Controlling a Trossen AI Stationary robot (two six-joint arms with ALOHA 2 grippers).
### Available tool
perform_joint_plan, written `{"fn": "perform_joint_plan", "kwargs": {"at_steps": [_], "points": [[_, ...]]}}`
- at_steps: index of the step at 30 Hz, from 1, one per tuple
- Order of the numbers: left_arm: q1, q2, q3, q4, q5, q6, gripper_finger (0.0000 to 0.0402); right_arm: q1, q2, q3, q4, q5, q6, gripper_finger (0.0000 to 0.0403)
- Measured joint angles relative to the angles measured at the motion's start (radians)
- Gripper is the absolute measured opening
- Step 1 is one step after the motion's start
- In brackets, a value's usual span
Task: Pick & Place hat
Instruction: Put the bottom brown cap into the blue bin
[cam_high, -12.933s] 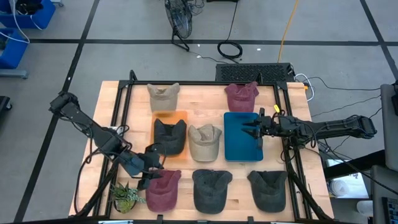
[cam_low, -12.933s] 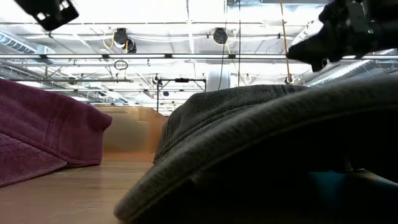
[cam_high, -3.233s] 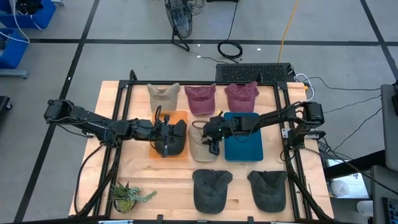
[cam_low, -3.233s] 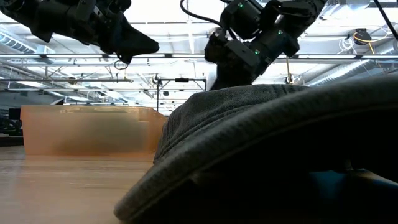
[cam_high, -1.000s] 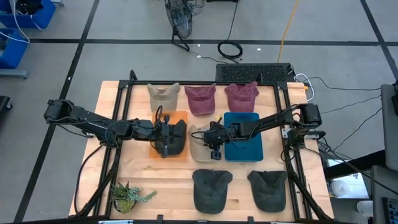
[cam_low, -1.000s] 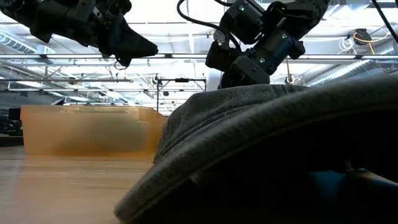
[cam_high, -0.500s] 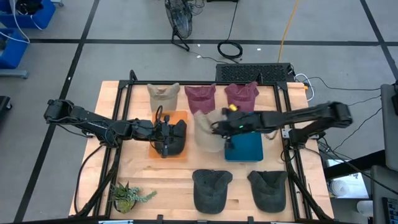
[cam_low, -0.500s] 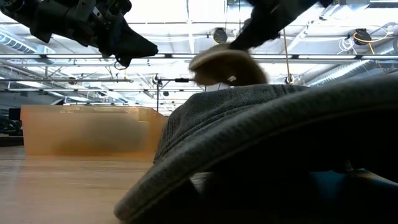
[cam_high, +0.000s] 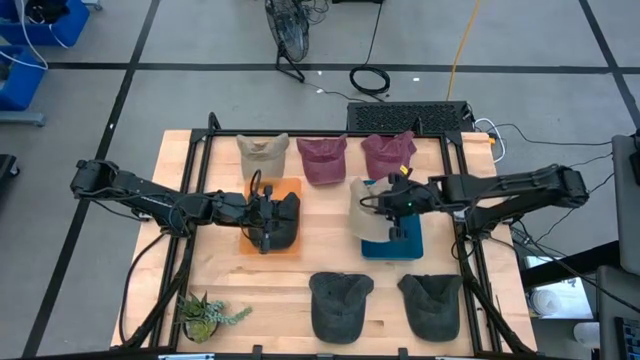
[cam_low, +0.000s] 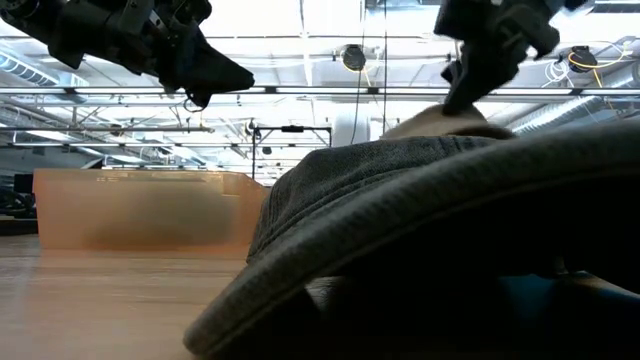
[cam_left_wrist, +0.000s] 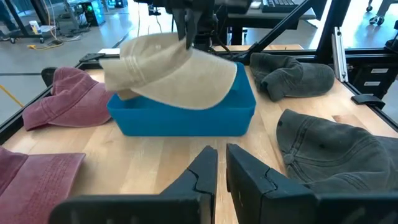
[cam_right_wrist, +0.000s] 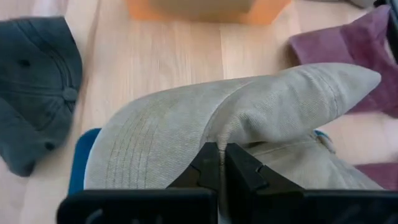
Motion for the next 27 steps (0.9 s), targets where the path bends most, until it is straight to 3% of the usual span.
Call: {"fn": "perform_joint_plan", "kwargs": {"at_steps": [7,27], "points": [[0.0,0.0,0.0,0.002,-0.001,-0.014,0.0042,0.0,-0.037,-0.101,0.053,0.0,0.008,0.0002],[-0.002,0.0,0.0,0.012,-0.034,-0.035,0.0042,0.0,-0.054,-0.202,0.165,-0.005,0.017,0.0005]]}}
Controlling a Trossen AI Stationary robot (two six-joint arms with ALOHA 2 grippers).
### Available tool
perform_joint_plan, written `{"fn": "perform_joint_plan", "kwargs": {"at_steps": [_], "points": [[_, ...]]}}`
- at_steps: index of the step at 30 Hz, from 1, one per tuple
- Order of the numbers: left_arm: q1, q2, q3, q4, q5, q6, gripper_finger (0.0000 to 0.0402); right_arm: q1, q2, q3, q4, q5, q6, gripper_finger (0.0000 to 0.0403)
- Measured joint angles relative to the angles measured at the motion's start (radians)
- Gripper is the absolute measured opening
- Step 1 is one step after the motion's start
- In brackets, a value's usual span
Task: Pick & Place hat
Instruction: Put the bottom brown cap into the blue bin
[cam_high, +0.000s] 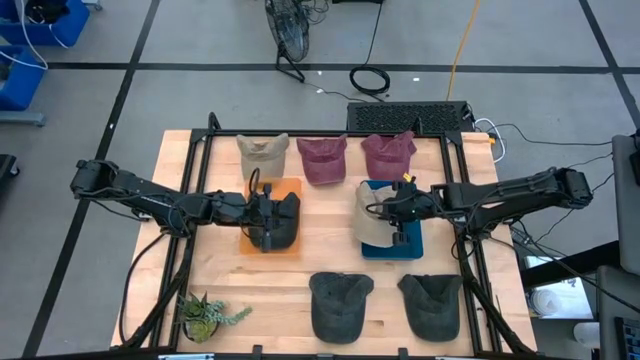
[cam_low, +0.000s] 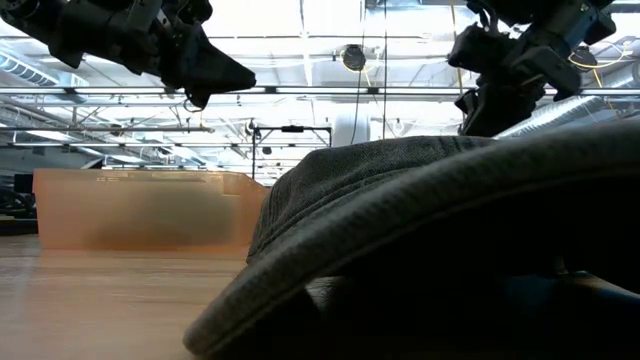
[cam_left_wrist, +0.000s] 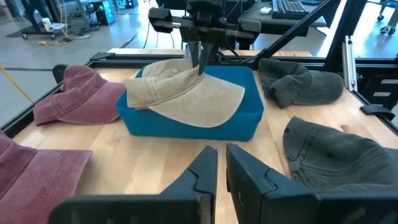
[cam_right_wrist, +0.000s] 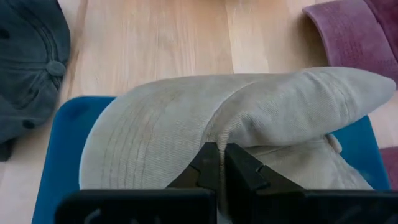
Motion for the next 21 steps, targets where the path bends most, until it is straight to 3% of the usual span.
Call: {"fn": "perform_joint_plan", "kwargs": {"at_steps": [13,21], "points": [[-0.006,0.0,0.0,-0.044,0.0,-0.002,0.0042,0.0,-0.011,-0.039,0.007,0.001,-0.058,0.0006],[-0.009,0.0,0.0,-0.053,0.0,-0.01,0.0042,-0.007,-0.115,-0.039,-0.023,0.003,-0.073,0.0006]]}}
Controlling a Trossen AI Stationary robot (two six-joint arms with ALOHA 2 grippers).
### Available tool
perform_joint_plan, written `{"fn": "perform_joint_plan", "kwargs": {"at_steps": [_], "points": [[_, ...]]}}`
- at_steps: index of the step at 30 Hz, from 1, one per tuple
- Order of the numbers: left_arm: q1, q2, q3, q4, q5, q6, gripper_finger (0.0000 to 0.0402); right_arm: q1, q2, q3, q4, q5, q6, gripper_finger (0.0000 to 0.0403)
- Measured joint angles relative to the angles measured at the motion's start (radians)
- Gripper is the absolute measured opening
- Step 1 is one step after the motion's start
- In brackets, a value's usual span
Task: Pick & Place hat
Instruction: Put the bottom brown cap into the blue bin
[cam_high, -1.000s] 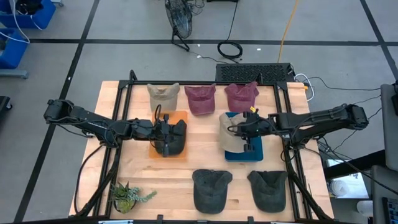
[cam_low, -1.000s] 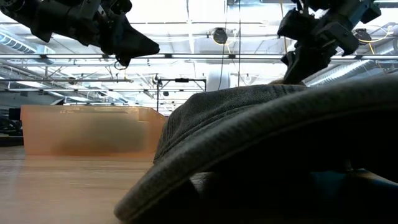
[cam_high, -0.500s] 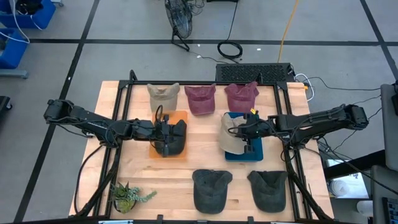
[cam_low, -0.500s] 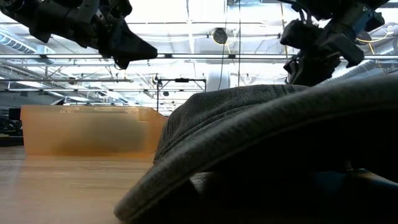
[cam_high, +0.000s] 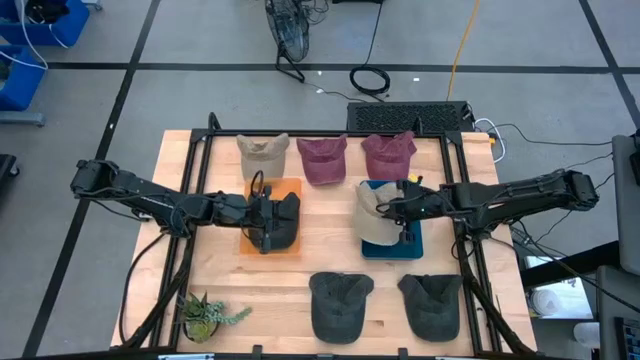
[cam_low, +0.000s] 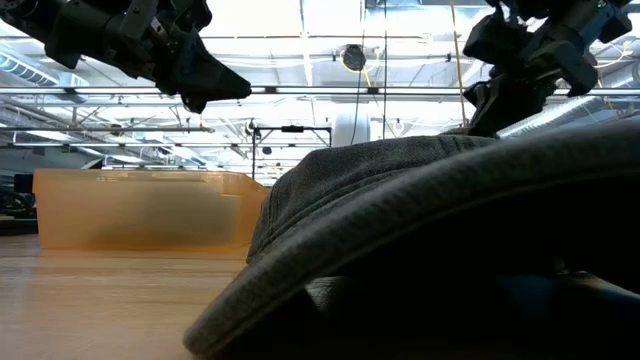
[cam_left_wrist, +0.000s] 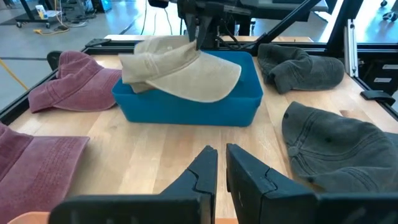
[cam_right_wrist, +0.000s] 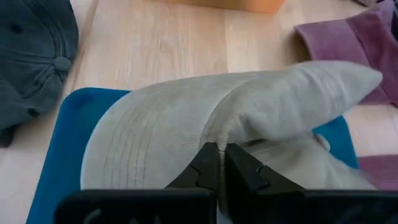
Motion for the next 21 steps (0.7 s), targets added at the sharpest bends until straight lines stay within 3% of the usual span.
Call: {"fn": "perform_joint_plan", "kwargs": {"at_steps": [8,21], "points": [[-0.004,0.0,0.0,0.01,0.0,-0.009,0.0042,-0.003,-0.025,-0.004,-0.098,-0.004,0.011,0.0007],[-0.011,0.0,0.0,0.01,0.0,-0.006,0.0042,-0.002,-0.025,-0.145,0.063,-0.006,0.027,0.0036]]}}
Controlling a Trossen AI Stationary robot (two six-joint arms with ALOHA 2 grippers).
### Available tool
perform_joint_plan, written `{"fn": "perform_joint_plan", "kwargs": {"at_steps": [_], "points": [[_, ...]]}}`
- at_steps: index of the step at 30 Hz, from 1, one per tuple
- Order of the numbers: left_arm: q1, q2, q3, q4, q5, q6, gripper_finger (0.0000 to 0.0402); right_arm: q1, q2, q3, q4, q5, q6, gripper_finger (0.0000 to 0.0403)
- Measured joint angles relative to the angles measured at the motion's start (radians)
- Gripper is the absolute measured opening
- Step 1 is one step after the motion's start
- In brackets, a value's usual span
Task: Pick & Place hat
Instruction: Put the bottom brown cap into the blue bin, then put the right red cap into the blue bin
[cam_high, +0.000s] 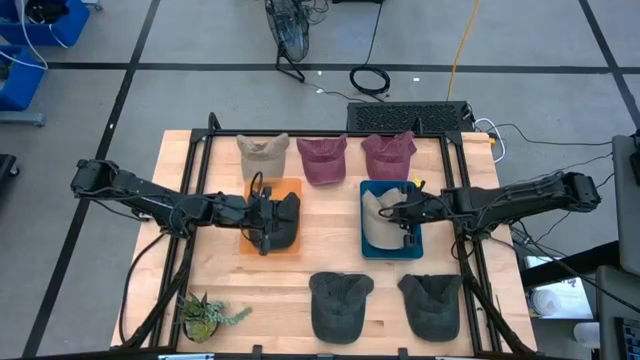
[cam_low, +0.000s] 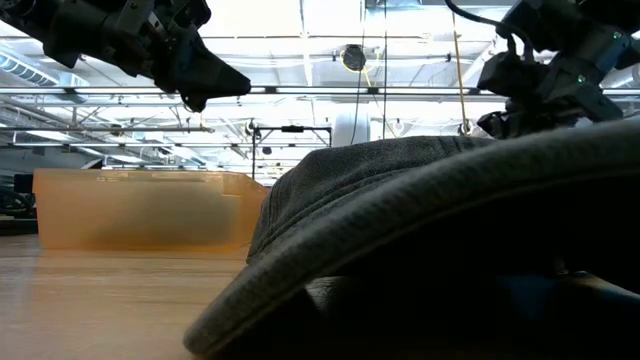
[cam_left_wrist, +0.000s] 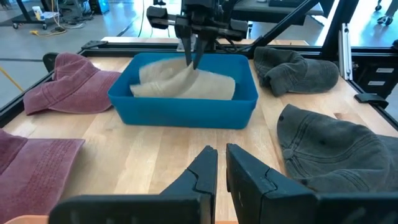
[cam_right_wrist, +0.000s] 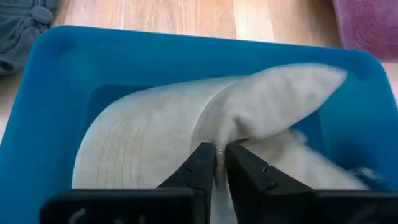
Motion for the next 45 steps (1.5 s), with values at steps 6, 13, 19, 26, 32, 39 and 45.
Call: {"fn": "perform_joint_plan", "kwargs": {"at_steps": [6,13,19,26,32,39,45], "points": [[0.0,0.0,0.0,0.0,0.0,0.001,0.0042,0.0,0.0,-0.004,0.026,0.0,0.004,0.0078],[0.0,0.0,0.0,0.001,0.0,0.002,0.0042,-0.002,-0.008,0.022,0.2,0.083,0.073,0.0114],[0.0,0.0,0.0,0.04,-0.01,0.007,0.0042,-0.107,0.039,0.134,0.182,0.098,0.037,0.0116],[0.0,0.0,0.0,0.058,-0.01,0.013,0.0042,-0.338,0.198,0.254,0.165,-0.119,-0.028,0.0116],[0.002,0.0,0.0,0.042,-0.017,0.018,0.0042,-0.466,0.318,0.341,0.159,-0.208,-0.092,0.0116],[0.002,0.0,0.0,0.02,-0.018,0.026,0.0042,-0.662,0.394,0.416,-0.028,-0.208,-0.227,0.0117],[0.002,0.0,0.0,0.019,-0.018,0.037,0.0042,-0.804,0.466,0.467,-0.162,-0.208,-0.331,0.0117]]}}
